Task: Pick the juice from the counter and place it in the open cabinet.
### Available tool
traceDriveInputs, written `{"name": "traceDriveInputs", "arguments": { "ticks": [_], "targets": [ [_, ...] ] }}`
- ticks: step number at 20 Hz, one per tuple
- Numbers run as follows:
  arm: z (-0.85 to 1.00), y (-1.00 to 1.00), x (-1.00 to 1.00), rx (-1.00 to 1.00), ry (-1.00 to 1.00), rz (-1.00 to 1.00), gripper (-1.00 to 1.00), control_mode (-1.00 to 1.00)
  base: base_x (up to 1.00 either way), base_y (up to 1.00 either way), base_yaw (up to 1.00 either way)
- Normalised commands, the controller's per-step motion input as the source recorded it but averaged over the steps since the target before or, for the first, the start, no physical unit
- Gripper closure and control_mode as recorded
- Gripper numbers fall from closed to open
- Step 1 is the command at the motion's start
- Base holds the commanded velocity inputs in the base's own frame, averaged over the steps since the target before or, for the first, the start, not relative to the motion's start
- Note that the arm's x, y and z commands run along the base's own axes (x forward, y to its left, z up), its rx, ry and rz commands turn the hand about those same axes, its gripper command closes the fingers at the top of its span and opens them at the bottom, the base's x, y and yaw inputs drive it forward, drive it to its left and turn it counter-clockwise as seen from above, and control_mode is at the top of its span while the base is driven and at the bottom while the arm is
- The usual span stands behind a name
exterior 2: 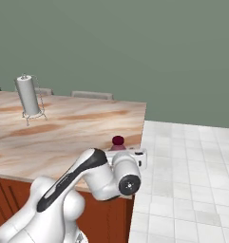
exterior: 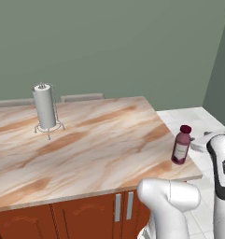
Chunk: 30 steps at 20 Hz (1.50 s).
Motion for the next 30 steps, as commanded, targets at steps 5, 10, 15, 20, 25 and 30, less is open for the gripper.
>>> {"name": "traceDriveInputs", "arguments": {
  "ticks": [5,10,15,20,25,30],
  "targets": [
    [-0.16,-0.05,0.31,0.00,0.00,0.00,-1.00,-1.00,0.00,0.00,0.00],
    [-0.14,-0.08,0.24,0.01,0.00,0.00,-1.00,-1.00,0.00,0.00,0.00],
    [-0.02,-0.03,0.23,0.06,0.00,0.00,-1.00,-1.00,0.00,0.00,0.00],
    [0.00,0.00,0.08,0.11,0.00,0.00,-1.00,-1.00,0.00,0.00,0.00],
    [0.00,0.00,0.00,0.08,0.00,0.00,-1.00,-1.00,0.00,0.00,0.00],
    [0.00,0.00,0.00,0.05,0.00,0.00,-1.00,-1.00,0.00,0.00,0.00]
  ]
}}
